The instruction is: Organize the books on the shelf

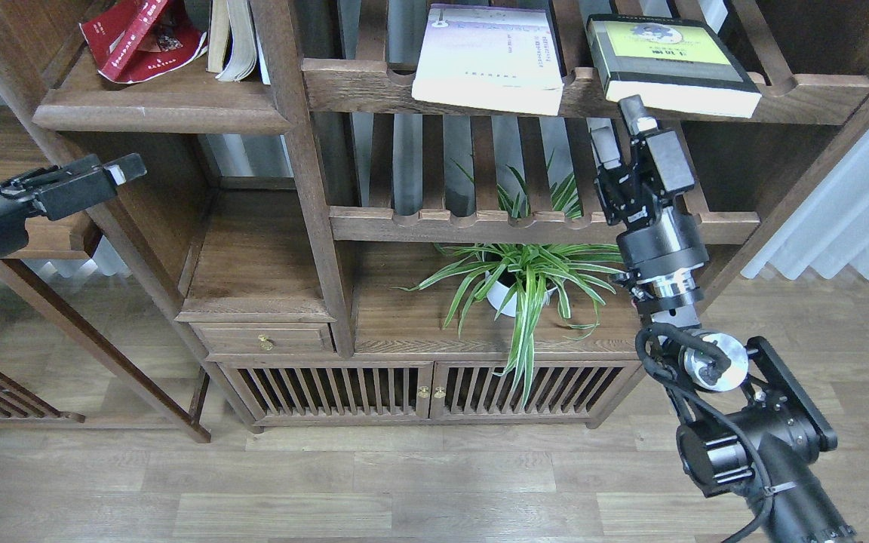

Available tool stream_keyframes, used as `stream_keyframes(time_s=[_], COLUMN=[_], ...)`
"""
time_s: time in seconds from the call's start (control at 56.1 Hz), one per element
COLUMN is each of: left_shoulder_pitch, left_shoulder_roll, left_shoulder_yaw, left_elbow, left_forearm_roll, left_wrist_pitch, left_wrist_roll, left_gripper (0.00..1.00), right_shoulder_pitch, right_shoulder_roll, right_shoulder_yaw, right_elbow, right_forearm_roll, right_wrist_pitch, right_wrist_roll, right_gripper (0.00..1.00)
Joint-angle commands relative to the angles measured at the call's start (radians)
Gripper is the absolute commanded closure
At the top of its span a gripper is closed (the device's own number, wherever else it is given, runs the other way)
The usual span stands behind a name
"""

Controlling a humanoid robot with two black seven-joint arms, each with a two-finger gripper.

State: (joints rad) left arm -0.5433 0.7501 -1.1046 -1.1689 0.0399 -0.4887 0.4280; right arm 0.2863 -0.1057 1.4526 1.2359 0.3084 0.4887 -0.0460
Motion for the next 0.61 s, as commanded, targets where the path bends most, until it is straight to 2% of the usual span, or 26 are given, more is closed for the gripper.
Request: stream_keyframes(time_s=[0.0, 0.089, 0.143, 0.196, 0.214, 0.374, 0.588], left_shoulder_pitch=[0.000, 0.002, 0.002, 0.005, 0.006, 0.008, 0.013], left_shoulder_roll=[0.000, 0.000, 0.002, 0.002, 0.000, 0.000, 0.002], left_shoulder_yaw=[0.002, 0.002, 0.000, 0.000, 0.000, 0.002, 0.000], left_elbow=[0.000, 0.002, 0.002, 0.003, 0.003, 0.003, 0.003], left_forearm_roll=[0.000, 0.000, 0.000, 0.001, 0.001, 0.001, 0.001], left_wrist_pitch=[0.000, 0.000, 0.000, 0.000, 0.000, 0.000, 0.000], left_wrist_roll=[0.000, 0.000, 0.000, 0.000, 0.000, 0.000, 0.000], left_gripper=[0.00, 0.00, 0.00, 0.00, 0.00, 0.00, 0.00], right_shoulder_pitch=[0.005, 0.007, 0.008, 0.008, 0.007, 0.001, -0.004], right_shoulder_roll=[-0.009, -0.009, -0.011, -0.014, -0.022, -0.035, -0.057], right_shoulder_yaw=[0.009, 0.014, 0.018, 0.018, 0.018, 0.017, 0.018], right_elbow=[0.000, 0.000, 0.000, 0.000, 0.000, 0.000, 0.000], right_forearm_roll=[0.000, 0.003, 0.003, 0.003, 0.003, 0.000, -0.002], right_wrist_pitch=[0.000, 0.000, 0.000, 0.000, 0.000, 0.000, 0.000], right_wrist_roll=[0.000, 0.020, 0.044, 0.063, 0.077, 0.080, 0.081], right_gripper=[0.19, 0.21, 0.27, 0.34, 0.41, 0.59, 0.77])
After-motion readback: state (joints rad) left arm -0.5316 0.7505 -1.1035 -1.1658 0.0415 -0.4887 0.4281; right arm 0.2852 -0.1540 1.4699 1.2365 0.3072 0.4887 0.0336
